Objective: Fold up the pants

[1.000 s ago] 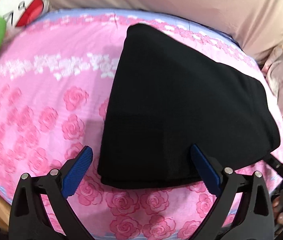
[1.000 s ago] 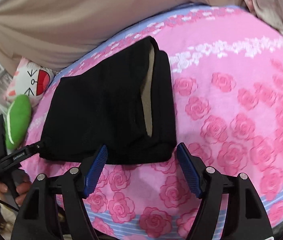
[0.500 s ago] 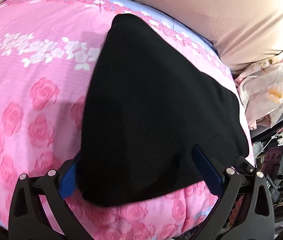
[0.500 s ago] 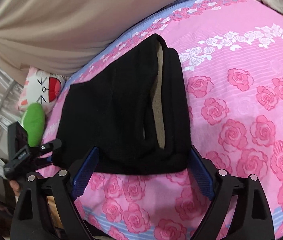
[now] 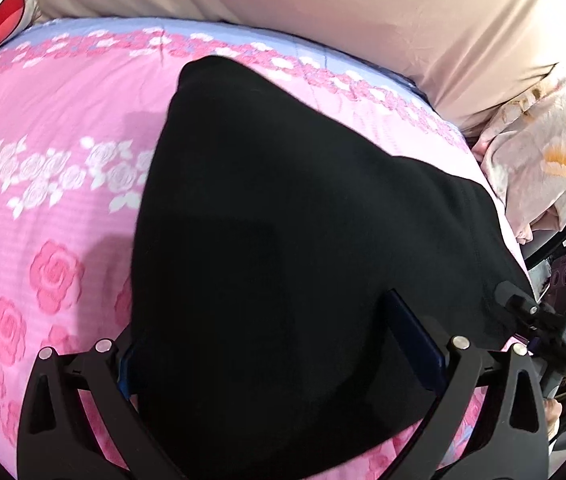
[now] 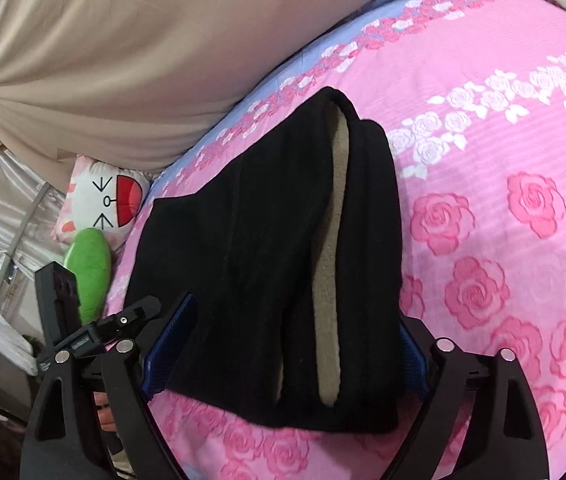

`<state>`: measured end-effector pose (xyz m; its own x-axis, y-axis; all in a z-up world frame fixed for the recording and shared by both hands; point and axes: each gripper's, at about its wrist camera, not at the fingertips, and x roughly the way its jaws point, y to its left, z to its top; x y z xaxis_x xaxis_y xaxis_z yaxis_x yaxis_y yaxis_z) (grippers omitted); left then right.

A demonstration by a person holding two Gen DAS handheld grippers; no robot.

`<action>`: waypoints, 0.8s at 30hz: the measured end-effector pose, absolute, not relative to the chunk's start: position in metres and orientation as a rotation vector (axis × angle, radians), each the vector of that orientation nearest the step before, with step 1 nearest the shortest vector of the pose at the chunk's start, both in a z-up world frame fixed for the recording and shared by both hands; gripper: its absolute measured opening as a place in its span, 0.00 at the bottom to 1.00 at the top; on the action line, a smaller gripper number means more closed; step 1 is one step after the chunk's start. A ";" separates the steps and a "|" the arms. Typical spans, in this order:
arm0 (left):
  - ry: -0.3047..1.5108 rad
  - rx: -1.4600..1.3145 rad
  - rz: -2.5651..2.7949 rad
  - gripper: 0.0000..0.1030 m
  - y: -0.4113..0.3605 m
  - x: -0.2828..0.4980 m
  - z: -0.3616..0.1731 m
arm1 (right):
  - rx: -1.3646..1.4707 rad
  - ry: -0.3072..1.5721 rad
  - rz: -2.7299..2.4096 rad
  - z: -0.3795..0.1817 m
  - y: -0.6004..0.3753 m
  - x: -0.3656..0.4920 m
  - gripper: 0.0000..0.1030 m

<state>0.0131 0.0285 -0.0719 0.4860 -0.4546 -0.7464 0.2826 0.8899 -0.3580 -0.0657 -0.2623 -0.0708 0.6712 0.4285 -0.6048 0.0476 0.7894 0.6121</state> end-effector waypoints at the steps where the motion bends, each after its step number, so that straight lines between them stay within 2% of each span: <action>1: 0.954 -0.189 -0.454 0.95 0.027 0.015 -0.073 | 0.629 0.816 0.224 -0.071 -0.261 -0.065 0.68; 2: 0.944 -0.177 -0.457 0.96 0.025 0.016 -0.073 | 0.619 0.814 0.212 -0.071 -0.260 -0.064 0.61; 3: 0.940 -0.180 -0.455 0.92 0.024 0.016 -0.072 | 0.640 0.810 0.227 -0.073 -0.261 -0.063 0.50; 4: 0.936 -0.189 -0.452 0.77 0.025 0.016 -0.071 | 0.657 0.802 0.232 -0.074 -0.262 -0.064 0.46; 7: 0.932 -0.278 -0.478 0.51 0.039 0.011 -0.066 | 0.609 0.781 0.204 -0.066 -0.257 -0.070 0.42; 10: 0.927 -0.295 -0.473 0.38 0.040 0.006 -0.058 | 0.553 0.763 0.192 -0.052 -0.248 -0.078 0.40; 13: 0.924 -0.289 -0.473 0.31 0.041 -0.008 -0.047 | 0.539 0.753 0.201 -0.040 -0.244 -0.087 0.40; 24: 0.930 -0.231 -0.514 0.24 0.057 -0.087 -0.018 | 0.488 0.769 0.230 -0.011 -0.225 -0.157 0.40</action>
